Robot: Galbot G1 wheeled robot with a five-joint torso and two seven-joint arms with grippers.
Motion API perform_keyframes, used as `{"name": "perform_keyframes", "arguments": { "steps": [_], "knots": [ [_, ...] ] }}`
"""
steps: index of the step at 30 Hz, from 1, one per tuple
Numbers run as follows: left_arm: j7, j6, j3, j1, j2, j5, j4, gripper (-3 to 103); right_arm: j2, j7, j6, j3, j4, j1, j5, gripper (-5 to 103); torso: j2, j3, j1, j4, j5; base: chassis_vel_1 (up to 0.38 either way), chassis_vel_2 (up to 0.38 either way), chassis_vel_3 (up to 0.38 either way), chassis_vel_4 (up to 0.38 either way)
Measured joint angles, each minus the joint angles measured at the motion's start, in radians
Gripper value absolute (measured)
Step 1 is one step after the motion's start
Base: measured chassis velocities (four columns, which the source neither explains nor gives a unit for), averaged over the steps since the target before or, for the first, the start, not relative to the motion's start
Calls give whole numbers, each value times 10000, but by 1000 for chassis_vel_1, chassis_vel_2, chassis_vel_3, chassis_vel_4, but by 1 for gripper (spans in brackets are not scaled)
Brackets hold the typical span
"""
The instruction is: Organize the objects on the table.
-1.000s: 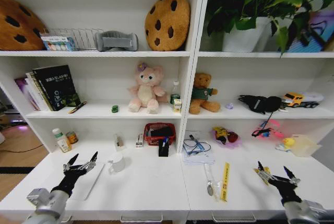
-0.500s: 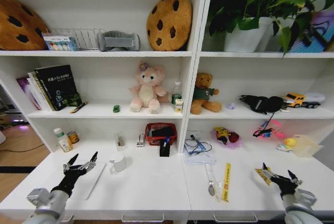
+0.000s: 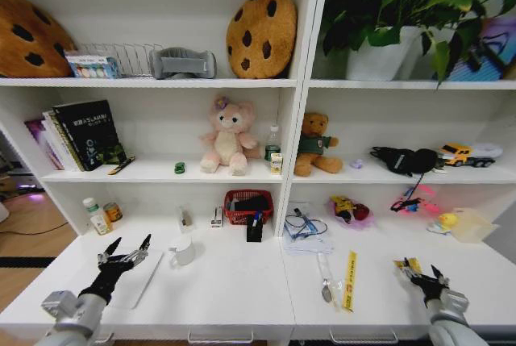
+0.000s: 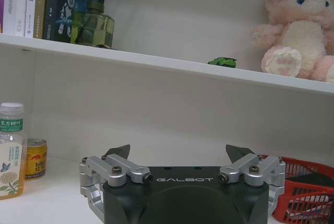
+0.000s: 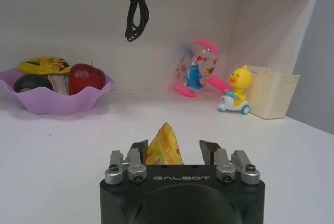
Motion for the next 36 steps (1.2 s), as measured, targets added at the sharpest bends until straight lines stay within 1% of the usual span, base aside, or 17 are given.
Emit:
{"name": "perform_keyframes", "arguments": {
  "steps": [1,2,4,5,7,8,11,13,14,15,16,20,24,27,29,34,36],
  "knots": [
    [0,0,0,0,0,0,0,100,3,2,0,-17,-20,1,-35,56,-1,0,0,0,0,0,0,0,0],
    [0,0,0,0,0,0,0,100,3,2,0,-17,-20,1,-35,56,-1,0,0,0,0,0,0,0,0],
    [0,0,0,0,0,0,0,100,15,10,0,-20,-27,-5,-63,44,-1,0,0,0,0,0,0,0,0],
    [0,0,0,0,0,0,0,100,15,10,0,-20,-27,-5,-63,44,-1,0,0,0,0,0,0,0,0],
    [0,0,0,0,0,0,0,100,17,17,-1,-23,-19,-15,-77,33,0,0,0,0,0,0,0,0,0],
    [0,0,0,0,0,0,0,100,17,17,-1,-23,-19,-15,-77,33,0,0,0,0,0,0,0,0,0],
    [0,0,0,0,0,0,0,100,13,35,-27,-25,65,-23,-76,18,0,0,0,0,0,0,0,0,0],
    [0,0,0,0,0,0,0,100,13,39,-27,-24,87,-25,-76,18,0,0,0,-1,0,0,0,0,0],
    [0,0,0,0,0,0,0,100,13,45,-28,-25,138,-35,-76,7,0,0,0,0,0,0,0,0,0],
    [0,0,0,0,0,0,0,100,13,45,-28,-25,138,-35,-76,7,0,0,0,0,0,0,0,0,0],
    [0,0,0,0,0,0,0,100,13,51,-27,-14,219,-57,-73,3,0,0,0,0,1,0,0,0,0],
    [0,0,0,0,0,0,0,100,-111,54,-35,79,911,-87,-47,0,0,0,0,-2,-1,0,0,0,0],
    [0,0,0,0,0,0,0,100,-356,104,-305,-77,1242,371,213,0,0,0,0,-2,-1,0,0,0,0],
    [1,0,0,0,0,0,0,100,-649,214,-816,-628,1140,1313,459,0,-1,0,0,1,-1,0,0,0,0],
    [0,0,0,0,0,0,0,100,-763,249,-964,-948,956,1747,534,0,0,0,0,1,1,0,0,0,0],
    [0,0,0,0,0,0,0,100,-1019,254,-1107,-1785,501,2851,621,0,-1,1,0,0,0,0,0,0,0],
    [0,0,0,0,0,0,0,100,-1098,244,-1195,-2316,42,3801,616,0,-1,0,0,4,-1,0,0,0,0]
  ]
}}
